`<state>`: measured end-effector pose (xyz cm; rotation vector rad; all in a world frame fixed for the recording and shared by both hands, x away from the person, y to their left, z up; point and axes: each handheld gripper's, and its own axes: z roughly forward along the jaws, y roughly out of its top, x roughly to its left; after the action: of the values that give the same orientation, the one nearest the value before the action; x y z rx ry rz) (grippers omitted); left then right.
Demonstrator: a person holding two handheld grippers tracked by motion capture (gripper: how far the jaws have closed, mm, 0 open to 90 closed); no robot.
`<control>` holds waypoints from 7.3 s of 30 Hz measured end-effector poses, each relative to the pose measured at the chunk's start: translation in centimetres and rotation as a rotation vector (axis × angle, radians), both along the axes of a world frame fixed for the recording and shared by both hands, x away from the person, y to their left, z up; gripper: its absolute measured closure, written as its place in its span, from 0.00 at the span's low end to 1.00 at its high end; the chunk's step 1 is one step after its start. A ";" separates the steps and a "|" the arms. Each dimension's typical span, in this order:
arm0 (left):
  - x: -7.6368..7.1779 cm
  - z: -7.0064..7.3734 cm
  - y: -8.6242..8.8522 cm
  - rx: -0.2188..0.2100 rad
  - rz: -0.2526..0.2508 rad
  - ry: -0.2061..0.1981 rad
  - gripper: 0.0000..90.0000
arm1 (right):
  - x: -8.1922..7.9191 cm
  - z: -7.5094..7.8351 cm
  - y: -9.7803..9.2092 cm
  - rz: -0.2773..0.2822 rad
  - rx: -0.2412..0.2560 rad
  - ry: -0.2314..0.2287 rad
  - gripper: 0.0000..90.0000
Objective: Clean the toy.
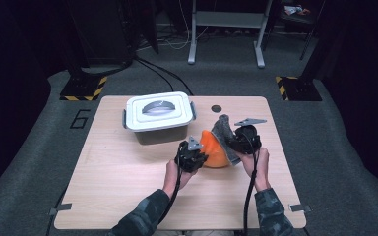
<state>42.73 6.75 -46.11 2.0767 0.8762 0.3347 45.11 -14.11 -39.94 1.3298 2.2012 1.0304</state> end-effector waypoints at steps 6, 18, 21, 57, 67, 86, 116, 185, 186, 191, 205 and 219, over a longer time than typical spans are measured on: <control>0.1 -0.1 0.0 0.009 -0.003 0.009 0.93 | 0.6 -0.5 1.5 0.033 -0.010 0.012 0.83; 0.3 -0.5 0.2 0.000 0.002 0.017 0.92 | 1.1 -1.2 1.4 0.003 -0.021 0.041 0.84; 0.3 -0.6 0.3 0.000 0.005 0.022 0.92 | 1.2 -1.5 0.7 -0.009 -0.021 0.041 0.84; 0.5 -0.9 0.6 -0.001 0.022 0.026 0.91 | 1.1 -2.2 -2.7 -0.107 0.016 0.087 0.84; 0.4 -0.8 0.4 0.006 0.013 0.017 0.91 | -0.2 0.6 1.9 0.062 0.017 0.008 0.84; 0.5 -1.0 0.4 -0.007 0.017 0.028 0.90 | 0.8 -2.2 -0.2 -0.050 -0.061 0.069 0.84; 0.5 -1.0 0.4 -0.005 0.024 0.034 0.90 | 1.0 -4.0 -3.4 -0.160 -0.066 0.111 0.83; 0.0 -0.3 -0.2 -0.024 -0.010 0.025 0.90 | 0.5 -0.9 2.4 0.019 -0.044 0.018 0.83; 0.0 -0.3 -0.2 -0.024 -0.010 0.025 0.90 | 0.5 -0.9 2.4 0.019 -0.044 0.018 0.83; 0.0 -0.4 -0.1 -0.023 -0.009 0.026 0.90 | 0.7 -1.2 1.8 0.002 -0.061 0.018 0.83; 0.3 -1.0 0.3 -0.014 -0.007 0.044 0.89 | 1.4 -3.8 -1.8 -0.104 -0.043 0.098 0.83; 0.4 -1.1 0.5 -0.014 -0.004 0.043 0.89 | 2.5 -7.7 -4.0 -0.156 -0.066 0.239 0.83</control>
<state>43.09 7.24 -47.17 2.0793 0.8969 0.2824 47.62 -18.09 -47.61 1.6381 2.2320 0.7703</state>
